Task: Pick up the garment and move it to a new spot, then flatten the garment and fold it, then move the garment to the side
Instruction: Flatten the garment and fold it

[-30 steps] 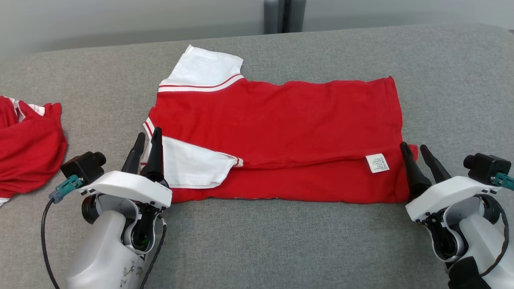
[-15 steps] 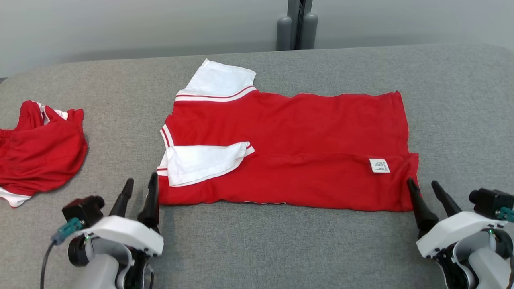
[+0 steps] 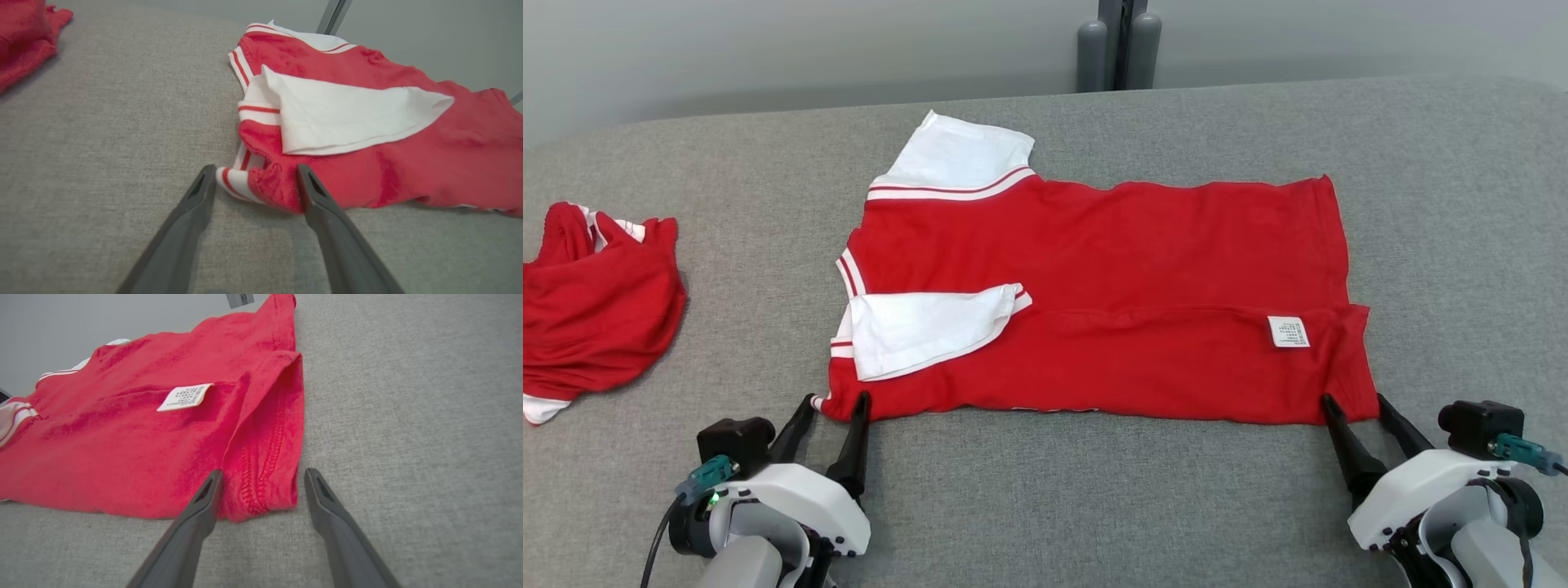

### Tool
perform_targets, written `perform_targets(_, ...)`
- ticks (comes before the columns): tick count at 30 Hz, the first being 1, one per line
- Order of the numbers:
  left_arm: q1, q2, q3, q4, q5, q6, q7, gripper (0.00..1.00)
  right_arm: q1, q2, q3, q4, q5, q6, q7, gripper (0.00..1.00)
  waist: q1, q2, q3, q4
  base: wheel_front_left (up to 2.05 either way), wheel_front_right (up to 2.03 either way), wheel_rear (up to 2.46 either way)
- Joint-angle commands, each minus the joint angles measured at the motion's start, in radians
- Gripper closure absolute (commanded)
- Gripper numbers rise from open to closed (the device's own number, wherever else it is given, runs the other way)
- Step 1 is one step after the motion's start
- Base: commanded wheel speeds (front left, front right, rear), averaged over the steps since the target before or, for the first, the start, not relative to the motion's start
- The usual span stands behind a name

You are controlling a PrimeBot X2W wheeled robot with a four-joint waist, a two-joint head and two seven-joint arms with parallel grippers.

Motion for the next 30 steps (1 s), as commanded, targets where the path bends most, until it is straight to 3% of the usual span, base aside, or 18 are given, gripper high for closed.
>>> perform_targets(1,-0.015,0.007,-0.001,0.005,0.007,0.001,0.000,0.00,-0.014,-0.004,-0.001,0.007,-0.011,0.000,0.001,0.00,0.0000,0.0000,0.000,-0.001,0.00,0.00,0.00)
perform_targets(2,-0.016,0.005,-0.006,0.020,0.009,0.001,0.000,0.00,-0.017,-0.003,0.006,0.016,-0.018,0.000,0.005,0.13,0.0000,0.0000,0.000,-0.002,0.00,0.00,0.00)
perform_targets(3,-0.021,-0.001,-0.008,0.031,0.010,0.000,0.000,0.45,-0.019,0.000,0.012,0.021,-0.026,0.000,0.003,0.61,0.0000,0.0000,0.000,-0.002,0.00,0.00,0.00)
perform_targets(4,-0.033,-0.008,-0.012,0.052,0.005,-0.006,0.000,1.00,-0.022,0.010,0.016,0.026,-0.027,0.000,-0.005,1.00,0.0000,0.0000,-0.003,0.000,0.00,0.00,0.00)
perform_targets(14,0.046,-0.022,0.035,0.008,-0.008,-0.022,0.000,1.00,0.042,-0.003,-0.014,0.001,0.007,0.000,-0.033,1.00,0.0000,0.0000,-0.096,0.020,0.00,0.00,0.00)
perform_targets(30,0.315,-0.075,0.055,-0.164,-0.024,-0.006,0.000,1.00,0.338,-0.018,-0.141,-0.175,0.012,0.000,0.019,1.00,0.0000,0.0000,-0.163,0.059,0.00,0.00,0.00)
